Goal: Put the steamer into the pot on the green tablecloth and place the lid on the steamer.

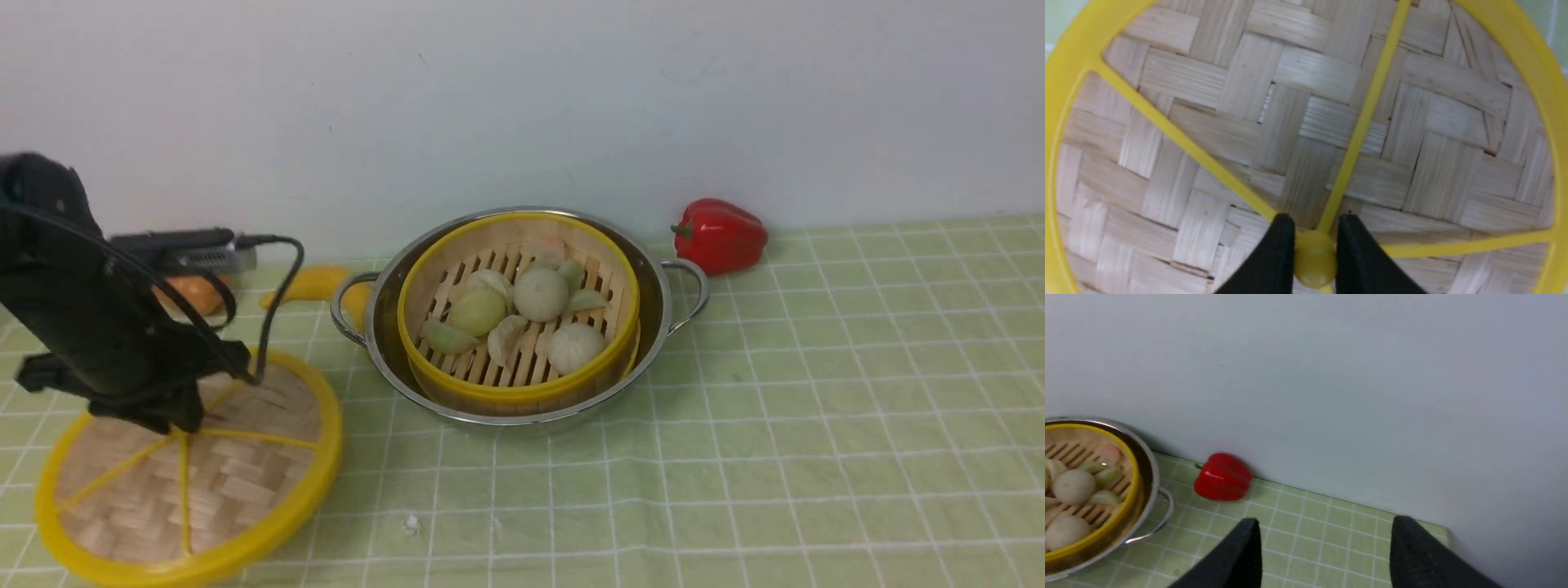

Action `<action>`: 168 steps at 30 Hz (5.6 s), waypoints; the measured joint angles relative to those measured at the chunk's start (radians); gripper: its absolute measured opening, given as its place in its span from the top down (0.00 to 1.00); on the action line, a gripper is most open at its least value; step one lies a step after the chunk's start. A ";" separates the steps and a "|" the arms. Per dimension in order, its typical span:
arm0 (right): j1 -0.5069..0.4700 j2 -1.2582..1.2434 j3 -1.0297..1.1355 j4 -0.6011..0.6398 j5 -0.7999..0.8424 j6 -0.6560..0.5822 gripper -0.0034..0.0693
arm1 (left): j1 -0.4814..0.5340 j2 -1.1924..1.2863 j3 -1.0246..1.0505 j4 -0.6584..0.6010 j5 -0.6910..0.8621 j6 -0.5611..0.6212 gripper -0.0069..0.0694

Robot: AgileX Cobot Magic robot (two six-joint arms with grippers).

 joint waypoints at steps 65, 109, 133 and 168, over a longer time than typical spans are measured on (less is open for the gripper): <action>0.000 -0.143 0.074 -0.060 0.001 0.047 0.37 | -0.490 0.641 -1.005 0.029 0.192 -0.105 0.76; 0.000 -0.603 0.818 0.115 -0.183 0.130 0.79 | -0.486 -0.127 -1.207 -0.047 0.220 0.084 0.94; 0.000 -0.837 1.151 0.269 -0.436 0.154 0.78 | -0.486 -1.263 0.414 -0.165 0.054 0.036 0.94; 0.000 -0.837 1.151 0.345 -0.438 0.154 0.64 | -0.039 -1.532 0.824 -0.038 -0.515 0.215 0.92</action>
